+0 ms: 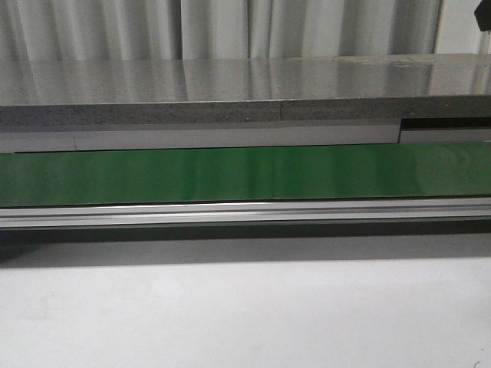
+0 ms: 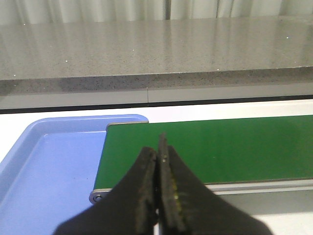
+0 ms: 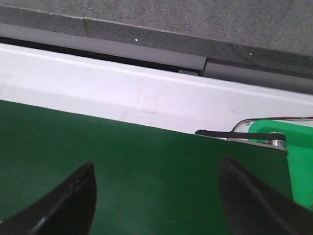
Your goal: Move button from left to right
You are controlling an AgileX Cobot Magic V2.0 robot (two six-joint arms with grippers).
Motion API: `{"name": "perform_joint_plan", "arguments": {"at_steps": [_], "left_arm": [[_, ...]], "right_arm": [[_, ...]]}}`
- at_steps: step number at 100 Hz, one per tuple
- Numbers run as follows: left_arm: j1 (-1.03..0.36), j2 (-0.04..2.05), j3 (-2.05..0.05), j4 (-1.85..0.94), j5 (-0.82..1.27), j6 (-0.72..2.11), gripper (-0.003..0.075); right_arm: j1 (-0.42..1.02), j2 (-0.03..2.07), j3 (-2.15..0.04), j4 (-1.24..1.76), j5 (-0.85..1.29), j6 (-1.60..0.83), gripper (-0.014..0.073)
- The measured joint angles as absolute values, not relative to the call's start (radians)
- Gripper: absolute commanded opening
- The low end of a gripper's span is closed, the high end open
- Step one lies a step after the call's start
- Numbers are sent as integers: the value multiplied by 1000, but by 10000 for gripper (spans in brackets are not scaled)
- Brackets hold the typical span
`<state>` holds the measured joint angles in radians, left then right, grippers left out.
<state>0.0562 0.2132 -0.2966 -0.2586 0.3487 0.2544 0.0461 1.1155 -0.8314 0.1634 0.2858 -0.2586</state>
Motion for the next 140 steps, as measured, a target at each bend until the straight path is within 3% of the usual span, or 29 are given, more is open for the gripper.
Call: {"name": "perform_joint_plan", "arguments": {"at_steps": [27,48,75,89,117,140], "left_arm": [[56,213,-297,-259,349,254,-21],[56,213,-297,-259,349,254,-21],[56,213,-297,-259,349,254,-21],[56,213,-297,-259,349,254,-21],[56,213,-297,-259,349,254,-21],[56,213,-297,-259,349,254,-21]], "right_arm": [[57,783,-647,181,272,-259,521],[57,537,-565,185,394,-257,521],[57,333,-485,185,453,-257,500],[57,316,-483,185,453,-257,357],[57,316,-483,185,453,-257,-71],[57,316,-483,185,453,-257,-68]]}}
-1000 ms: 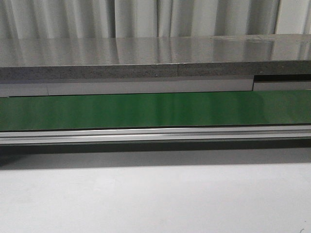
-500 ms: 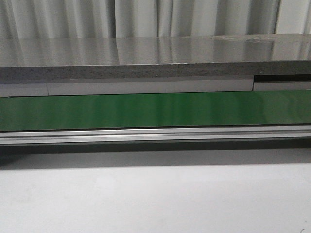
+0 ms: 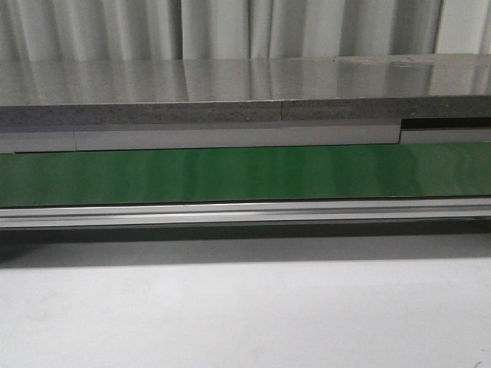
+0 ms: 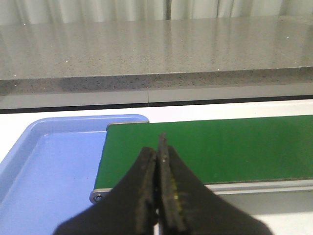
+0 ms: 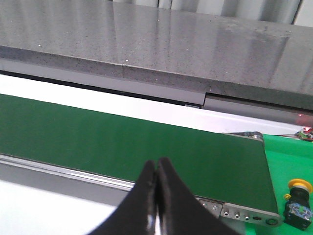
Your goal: Move button from left to right
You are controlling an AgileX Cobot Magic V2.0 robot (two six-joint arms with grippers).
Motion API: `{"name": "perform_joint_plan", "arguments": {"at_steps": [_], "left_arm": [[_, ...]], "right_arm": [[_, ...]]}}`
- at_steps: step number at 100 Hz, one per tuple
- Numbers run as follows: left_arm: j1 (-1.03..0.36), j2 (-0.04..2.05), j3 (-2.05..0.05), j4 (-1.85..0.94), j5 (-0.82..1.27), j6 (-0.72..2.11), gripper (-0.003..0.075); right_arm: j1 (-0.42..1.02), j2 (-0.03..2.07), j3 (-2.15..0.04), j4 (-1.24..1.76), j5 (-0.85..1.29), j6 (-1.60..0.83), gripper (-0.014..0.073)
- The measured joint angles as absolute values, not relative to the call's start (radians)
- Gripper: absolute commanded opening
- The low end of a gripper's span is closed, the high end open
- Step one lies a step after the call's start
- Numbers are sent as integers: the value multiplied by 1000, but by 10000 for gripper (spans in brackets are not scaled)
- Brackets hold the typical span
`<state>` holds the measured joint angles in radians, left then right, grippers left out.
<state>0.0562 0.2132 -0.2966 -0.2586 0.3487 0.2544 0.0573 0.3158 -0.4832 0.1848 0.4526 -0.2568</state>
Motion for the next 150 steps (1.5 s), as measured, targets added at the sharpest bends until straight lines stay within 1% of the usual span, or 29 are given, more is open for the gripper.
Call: {"name": "perform_joint_plan", "arguments": {"at_steps": [77,91,112,150], "left_arm": [[56,213,-297,-259,349,254,-21],[56,213,-297,-259,349,254,-21],[56,213,-297,-259,349,254,-21],[56,213,-297,-259,349,254,-21]], "right_arm": [[57,316,-483,185,453,-257,-68],[57,314,-470,138,413,-188,-68],[57,229,-337,37,267,-28,-68],[57,8,-16,23,173,18,-68]]}}
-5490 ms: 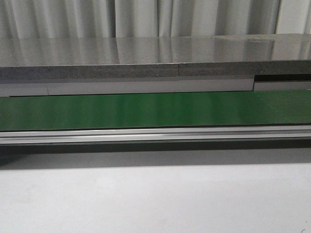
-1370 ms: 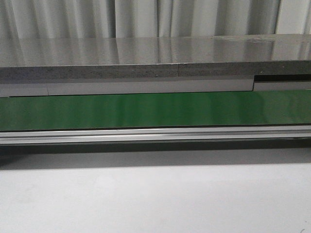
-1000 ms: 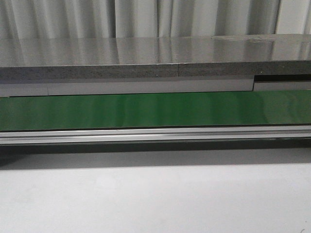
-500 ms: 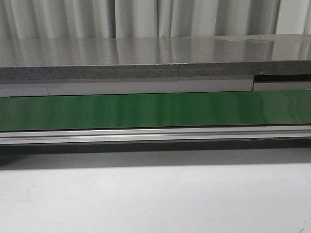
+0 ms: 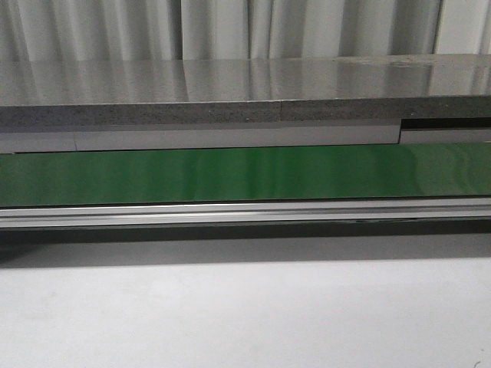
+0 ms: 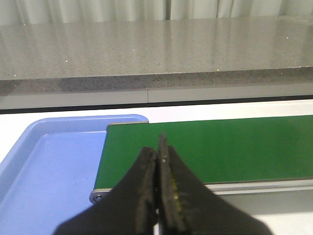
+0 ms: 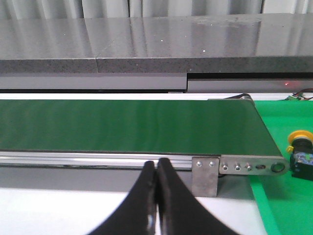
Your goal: Move button from left to right
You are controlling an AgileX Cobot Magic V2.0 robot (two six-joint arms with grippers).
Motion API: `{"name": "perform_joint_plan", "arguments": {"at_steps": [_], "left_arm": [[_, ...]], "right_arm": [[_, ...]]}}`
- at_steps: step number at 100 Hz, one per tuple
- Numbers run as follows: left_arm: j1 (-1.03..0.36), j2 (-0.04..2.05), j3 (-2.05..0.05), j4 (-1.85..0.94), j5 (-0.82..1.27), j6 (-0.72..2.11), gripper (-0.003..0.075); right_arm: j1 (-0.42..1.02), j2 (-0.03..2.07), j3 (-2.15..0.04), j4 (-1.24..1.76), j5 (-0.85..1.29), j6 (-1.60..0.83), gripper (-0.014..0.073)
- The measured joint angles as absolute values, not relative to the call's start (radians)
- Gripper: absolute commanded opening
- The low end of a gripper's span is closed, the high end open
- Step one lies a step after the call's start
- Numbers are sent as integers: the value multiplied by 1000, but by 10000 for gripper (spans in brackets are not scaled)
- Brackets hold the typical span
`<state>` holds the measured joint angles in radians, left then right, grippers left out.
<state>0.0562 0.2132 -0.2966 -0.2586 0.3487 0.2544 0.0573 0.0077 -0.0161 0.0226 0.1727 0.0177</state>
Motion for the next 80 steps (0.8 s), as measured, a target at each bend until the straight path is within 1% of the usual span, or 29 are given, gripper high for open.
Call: {"name": "perform_joint_plan", "arguments": {"at_steps": [17,80], "left_arm": [[56,213,-297,-259,349,254,-21],[56,213,-297,-259,349,254,-21]], "right_arm": [[57,-8,27,23,157,18,-68],[57,-9,27,23,150,19,-68]]}}
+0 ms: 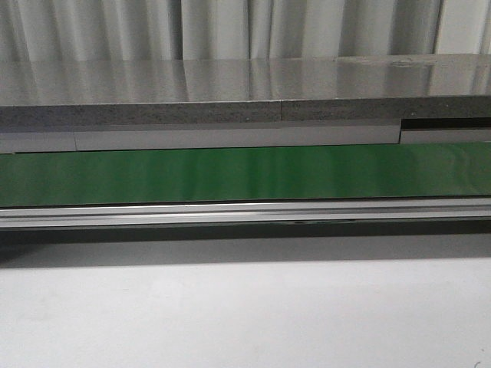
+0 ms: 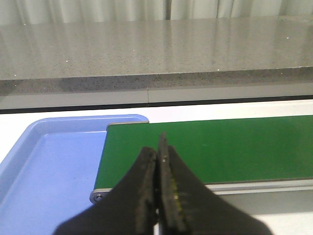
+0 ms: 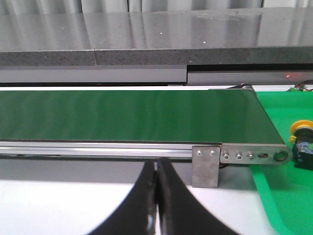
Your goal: Move button from left to right
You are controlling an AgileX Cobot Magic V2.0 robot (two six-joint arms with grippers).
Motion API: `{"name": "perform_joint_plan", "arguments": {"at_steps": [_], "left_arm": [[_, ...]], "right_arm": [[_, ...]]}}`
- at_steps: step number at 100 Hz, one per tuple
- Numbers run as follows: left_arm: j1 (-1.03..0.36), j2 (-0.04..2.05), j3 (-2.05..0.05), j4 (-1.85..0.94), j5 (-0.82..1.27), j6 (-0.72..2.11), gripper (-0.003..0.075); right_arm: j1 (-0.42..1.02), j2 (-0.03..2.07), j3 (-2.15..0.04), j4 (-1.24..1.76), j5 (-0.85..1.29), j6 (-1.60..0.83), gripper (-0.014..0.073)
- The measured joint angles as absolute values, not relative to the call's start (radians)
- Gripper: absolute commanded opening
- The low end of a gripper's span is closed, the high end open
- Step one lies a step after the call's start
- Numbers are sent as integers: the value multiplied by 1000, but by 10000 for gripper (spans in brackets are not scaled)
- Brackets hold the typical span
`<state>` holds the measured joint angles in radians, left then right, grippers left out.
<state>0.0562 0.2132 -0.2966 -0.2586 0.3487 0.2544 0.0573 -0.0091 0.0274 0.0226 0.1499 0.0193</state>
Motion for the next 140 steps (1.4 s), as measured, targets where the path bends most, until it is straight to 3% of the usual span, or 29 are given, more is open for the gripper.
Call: {"name": "perform_joint_plan", "arguments": {"at_steps": [140], "left_arm": [[56,203,-272,-182,289,254,-21]], "right_arm": [[57,-9,27,23,148,20,-68]]}}
